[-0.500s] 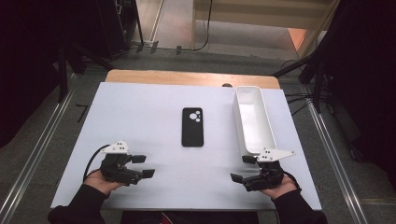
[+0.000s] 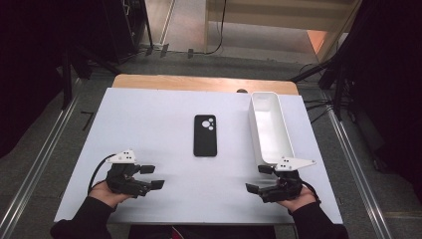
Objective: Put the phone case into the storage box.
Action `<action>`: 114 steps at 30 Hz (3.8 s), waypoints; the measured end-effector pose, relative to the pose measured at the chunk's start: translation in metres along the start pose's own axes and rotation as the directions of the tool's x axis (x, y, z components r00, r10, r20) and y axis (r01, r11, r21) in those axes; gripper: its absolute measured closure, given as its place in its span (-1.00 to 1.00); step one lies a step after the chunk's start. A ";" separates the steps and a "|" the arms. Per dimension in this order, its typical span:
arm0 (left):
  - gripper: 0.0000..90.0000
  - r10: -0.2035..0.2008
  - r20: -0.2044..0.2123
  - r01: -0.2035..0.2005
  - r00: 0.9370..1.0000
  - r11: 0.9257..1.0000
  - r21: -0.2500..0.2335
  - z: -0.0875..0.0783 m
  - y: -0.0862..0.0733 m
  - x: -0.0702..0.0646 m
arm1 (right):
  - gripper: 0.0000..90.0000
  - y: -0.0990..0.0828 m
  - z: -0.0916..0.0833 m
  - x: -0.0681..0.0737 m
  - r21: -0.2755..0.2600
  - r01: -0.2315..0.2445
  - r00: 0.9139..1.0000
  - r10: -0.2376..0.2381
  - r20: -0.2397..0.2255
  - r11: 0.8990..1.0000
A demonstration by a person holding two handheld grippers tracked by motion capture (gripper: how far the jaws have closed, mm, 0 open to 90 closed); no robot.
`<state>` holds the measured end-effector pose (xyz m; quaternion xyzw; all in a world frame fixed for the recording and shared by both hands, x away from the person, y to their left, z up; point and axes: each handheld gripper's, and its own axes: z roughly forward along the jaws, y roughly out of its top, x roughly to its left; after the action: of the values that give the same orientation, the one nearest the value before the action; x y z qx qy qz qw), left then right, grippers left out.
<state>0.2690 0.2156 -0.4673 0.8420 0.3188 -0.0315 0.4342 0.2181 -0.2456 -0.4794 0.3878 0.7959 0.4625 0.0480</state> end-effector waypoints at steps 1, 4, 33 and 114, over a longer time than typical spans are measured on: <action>-0.42 -0.003 0.002 0.003 1.000 1.000 0.000 0.000 0.000 0.000 | -0.72 0.000 0.000 0.000 0.001 0.001 1.000 -0.001 0.001 1.000; -0.42 -0.003 0.002 0.003 1.000 1.000 0.003 0.000 0.000 0.000 | -0.72 0.000 0.000 0.000 0.000 0.002 1.000 -0.002 0.000 1.000; -0.42 -0.007 0.002 0.007 1.000 1.000 0.008 0.001 0.000 0.001 | -0.72 0.000 0.000 0.000 0.002 -0.002 1.000 0.002 0.007 1.000; -0.50 0.008 -0.031 -0.008 0.999 1.000 0.021 0.062 0.113 0.027 | -0.72 -0.001 0.001 -0.001 0.013 -0.008 1.000 0.008 0.010 1.000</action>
<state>0.3682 0.1352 -0.4344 0.8480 0.3217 -0.0199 0.4207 0.2189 -0.2462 -0.4811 0.3937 0.7970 0.4555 0.0477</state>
